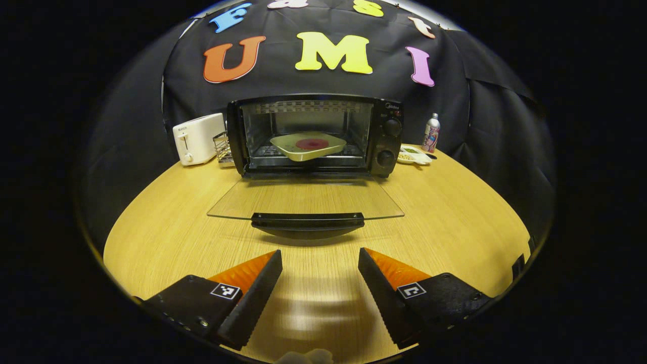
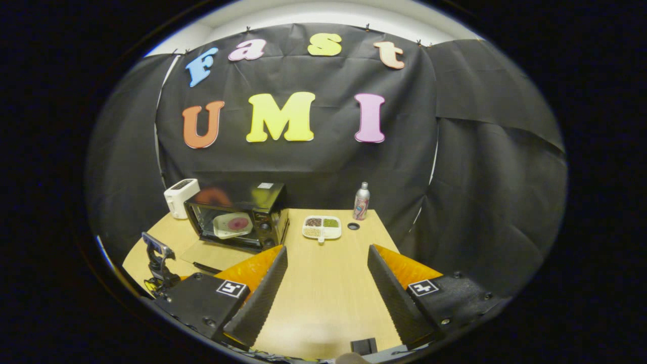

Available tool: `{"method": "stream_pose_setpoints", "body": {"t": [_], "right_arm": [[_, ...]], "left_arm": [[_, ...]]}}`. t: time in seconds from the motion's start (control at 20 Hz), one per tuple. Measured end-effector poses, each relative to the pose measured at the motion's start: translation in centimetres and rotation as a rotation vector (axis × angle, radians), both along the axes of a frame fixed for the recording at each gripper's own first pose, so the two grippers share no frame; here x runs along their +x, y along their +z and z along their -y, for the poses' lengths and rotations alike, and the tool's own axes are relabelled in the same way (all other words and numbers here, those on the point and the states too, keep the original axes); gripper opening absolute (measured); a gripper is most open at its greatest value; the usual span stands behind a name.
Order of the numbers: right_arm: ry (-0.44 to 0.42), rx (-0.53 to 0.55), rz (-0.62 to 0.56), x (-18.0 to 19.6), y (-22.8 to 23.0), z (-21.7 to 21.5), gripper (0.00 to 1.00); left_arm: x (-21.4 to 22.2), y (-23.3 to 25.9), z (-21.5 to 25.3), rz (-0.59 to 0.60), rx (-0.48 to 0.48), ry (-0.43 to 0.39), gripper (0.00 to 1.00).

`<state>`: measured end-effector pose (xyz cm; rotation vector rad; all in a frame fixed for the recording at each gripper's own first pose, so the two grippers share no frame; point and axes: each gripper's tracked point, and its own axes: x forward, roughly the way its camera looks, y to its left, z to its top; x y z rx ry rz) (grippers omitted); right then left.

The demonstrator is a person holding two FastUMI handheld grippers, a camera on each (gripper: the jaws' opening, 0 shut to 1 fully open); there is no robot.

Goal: Open the electric oven with the left hand, put the food in, and close the electric oven.

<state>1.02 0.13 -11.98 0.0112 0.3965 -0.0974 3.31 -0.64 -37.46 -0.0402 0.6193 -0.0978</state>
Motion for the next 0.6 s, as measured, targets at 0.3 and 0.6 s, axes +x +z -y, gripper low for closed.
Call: {"method": "stream_pose_setpoints", "body": {"t": [0.3,0.6], "right_arm": [[-0.040,-0.011,-0.025,-0.3,-0.6,1.9,1.00],[-0.064,-0.002,-0.046,-0.3,-1.3,2.7,0.96]], "left_arm": [[2.2,-2.4,-0.2,-0.036,0.018,0.000,0.97],[3.5,-3.0,-0.6,-0.043,0.028,-0.001,0.97]]}}
